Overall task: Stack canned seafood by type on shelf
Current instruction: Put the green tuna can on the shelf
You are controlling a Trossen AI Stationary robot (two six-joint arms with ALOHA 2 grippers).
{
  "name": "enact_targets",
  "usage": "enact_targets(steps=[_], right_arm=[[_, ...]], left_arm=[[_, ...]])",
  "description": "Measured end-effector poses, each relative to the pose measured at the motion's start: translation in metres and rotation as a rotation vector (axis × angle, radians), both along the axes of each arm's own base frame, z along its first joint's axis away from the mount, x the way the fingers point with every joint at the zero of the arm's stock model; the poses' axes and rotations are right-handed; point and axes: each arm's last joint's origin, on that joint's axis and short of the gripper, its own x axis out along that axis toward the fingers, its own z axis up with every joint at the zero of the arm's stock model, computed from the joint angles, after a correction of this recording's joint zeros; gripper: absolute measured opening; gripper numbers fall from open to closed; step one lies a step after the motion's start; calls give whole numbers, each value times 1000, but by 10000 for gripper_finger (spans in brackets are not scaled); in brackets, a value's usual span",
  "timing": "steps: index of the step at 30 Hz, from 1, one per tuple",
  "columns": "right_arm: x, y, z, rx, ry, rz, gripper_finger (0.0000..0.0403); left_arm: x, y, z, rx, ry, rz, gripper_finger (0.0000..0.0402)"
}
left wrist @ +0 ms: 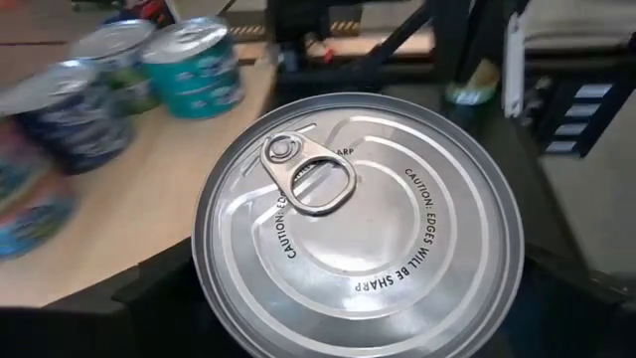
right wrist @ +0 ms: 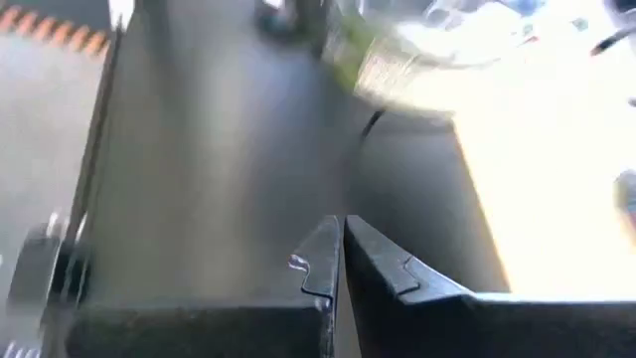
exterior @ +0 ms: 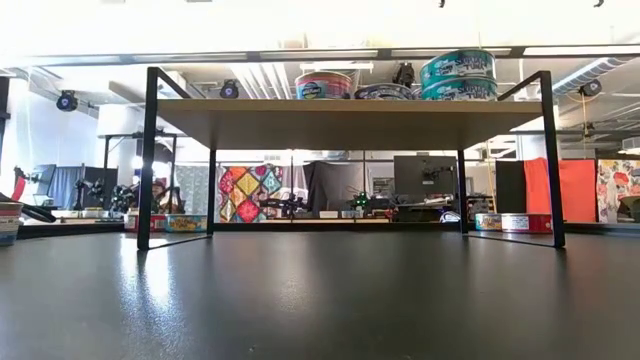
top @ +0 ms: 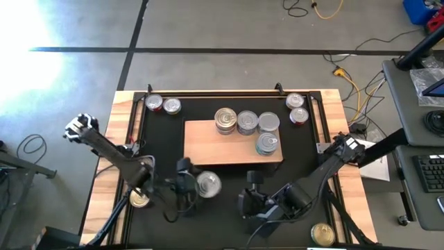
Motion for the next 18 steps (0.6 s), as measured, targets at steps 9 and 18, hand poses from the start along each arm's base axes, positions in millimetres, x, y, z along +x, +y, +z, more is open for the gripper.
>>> enact_targets(steps=[9, 18], right_arm=[[20, -20, 43, -73, -229, -99, 13], [60, -64, 47, -99, -302, -38, 13]], left_arm=[[-22, 48, 17, -2, 79, 114, 374], [-7, 84, 7, -50, 177, 214, 374]])
